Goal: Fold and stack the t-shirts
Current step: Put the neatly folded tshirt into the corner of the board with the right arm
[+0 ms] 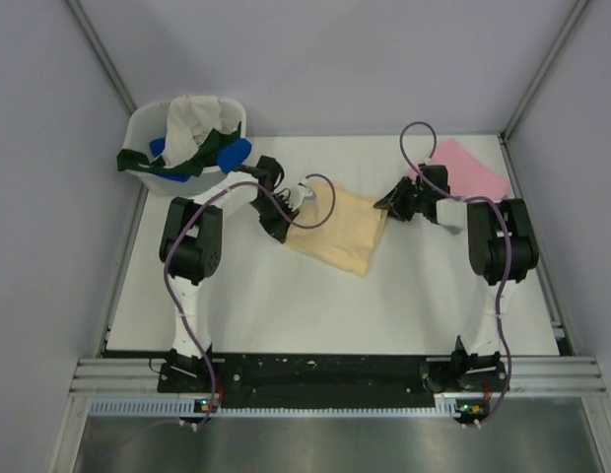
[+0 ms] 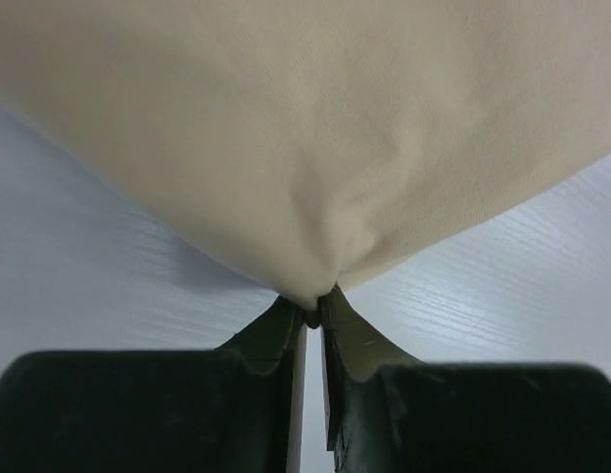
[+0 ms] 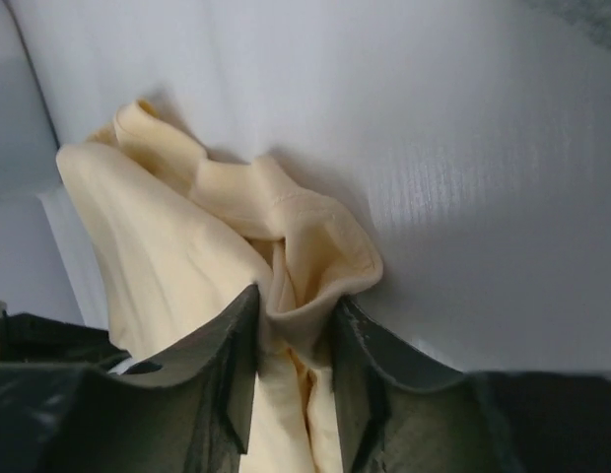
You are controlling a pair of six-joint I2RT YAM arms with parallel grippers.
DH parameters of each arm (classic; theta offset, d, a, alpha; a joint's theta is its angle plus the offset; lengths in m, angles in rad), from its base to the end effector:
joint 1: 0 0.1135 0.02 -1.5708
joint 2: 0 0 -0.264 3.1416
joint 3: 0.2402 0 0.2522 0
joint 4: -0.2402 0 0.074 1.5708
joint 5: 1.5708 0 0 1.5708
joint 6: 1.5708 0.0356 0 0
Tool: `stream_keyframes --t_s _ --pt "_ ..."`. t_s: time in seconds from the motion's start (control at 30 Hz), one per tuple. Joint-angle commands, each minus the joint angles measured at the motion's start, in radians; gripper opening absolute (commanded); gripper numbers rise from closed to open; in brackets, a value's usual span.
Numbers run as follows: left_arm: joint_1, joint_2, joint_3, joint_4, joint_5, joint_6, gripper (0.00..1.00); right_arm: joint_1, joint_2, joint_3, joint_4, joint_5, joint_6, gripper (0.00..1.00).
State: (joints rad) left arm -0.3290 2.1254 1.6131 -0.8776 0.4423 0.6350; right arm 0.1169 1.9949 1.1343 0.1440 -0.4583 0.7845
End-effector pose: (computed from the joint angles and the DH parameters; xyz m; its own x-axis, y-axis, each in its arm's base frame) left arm 0.3935 -0.1505 0.1657 -0.5330 0.7485 -0.3946 0.8460 0.4800 -0.2322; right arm 0.4091 0.0639 0.1379 -0.7697 0.5475 -0.3284 0.1523 0.6570 0.7384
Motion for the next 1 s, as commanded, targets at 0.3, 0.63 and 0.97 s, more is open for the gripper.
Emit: stream_keyframes --t_s 0.3,0.63,0.97 --pt "0.016 0.005 0.050 -0.014 -0.083 0.018 0.31 0.013 -0.004 0.107 -0.004 -0.055 -0.060 0.00" --pt "0.097 -0.022 0.151 -0.069 -0.047 0.005 0.99 0.013 -0.028 0.277 -0.167 0.055 -0.159 0.00" --pt "0.097 -0.035 0.146 -0.070 -0.048 0.006 0.99 -0.059 0.015 0.455 -0.241 0.167 -0.114 0.00"
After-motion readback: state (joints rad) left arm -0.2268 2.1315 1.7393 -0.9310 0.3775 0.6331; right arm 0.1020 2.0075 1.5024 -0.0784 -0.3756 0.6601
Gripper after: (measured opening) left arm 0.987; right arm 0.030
